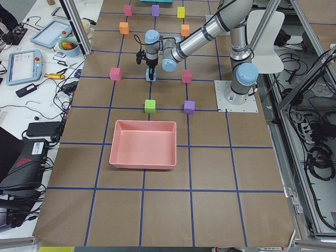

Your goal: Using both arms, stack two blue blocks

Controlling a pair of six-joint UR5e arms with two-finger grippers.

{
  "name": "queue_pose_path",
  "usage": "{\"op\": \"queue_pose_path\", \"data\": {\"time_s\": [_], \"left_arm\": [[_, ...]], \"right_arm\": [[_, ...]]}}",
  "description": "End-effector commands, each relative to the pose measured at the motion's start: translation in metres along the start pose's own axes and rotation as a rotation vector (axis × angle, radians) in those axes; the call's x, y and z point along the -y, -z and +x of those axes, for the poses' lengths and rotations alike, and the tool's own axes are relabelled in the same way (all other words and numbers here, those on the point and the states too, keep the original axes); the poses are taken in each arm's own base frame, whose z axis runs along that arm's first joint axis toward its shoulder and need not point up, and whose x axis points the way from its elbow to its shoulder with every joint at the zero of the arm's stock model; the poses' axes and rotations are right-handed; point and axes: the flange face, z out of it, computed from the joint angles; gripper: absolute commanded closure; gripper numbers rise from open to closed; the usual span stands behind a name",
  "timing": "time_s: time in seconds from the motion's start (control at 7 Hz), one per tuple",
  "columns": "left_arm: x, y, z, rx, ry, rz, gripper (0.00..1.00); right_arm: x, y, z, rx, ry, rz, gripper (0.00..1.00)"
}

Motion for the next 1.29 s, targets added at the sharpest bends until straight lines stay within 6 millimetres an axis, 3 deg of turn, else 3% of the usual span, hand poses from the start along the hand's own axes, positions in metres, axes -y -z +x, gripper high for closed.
{"op": "queue_pose_path", "data": {"time_s": [0.0,0.14,0.43,0.57,1.0,1.14], "left_arm": [[0.003,0.022,0.013,-0.005,-0.013,0.03,0.65],[0.002,0.039,0.037,-0.011,-0.019,0.041,0.64],[0.018,0.09,0.11,-0.016,-0.011,-0.006,0.64],[0.021,0.103,0.144,-0.024,-0.029,-0.03,0.64],[-0.001,0.091,0.203,-0.065,-0.087,-0.065,0.65],[-0.002,0.082,0.21,-0.061,-0.089,-0.069,0.65]], "right_arm": [[-0.019,-0.011,0.002,-0.01,0.006,-0.022,0.0],[-0.028,-0.011,0.004,-0.011,0.021,-0.013,0.0],[-0.03,-0.001,0.004,-0.007,0.021,0.01,0.0],[-0.03,0.001,0.005,-0.006,0.02,0.014,0.0],[-0.029,0.001,0.005,-0.011,0.021,0.012,0.0],[-0.029,0.0,0.005,-0.013,0.02,0.007,0.0]]}}
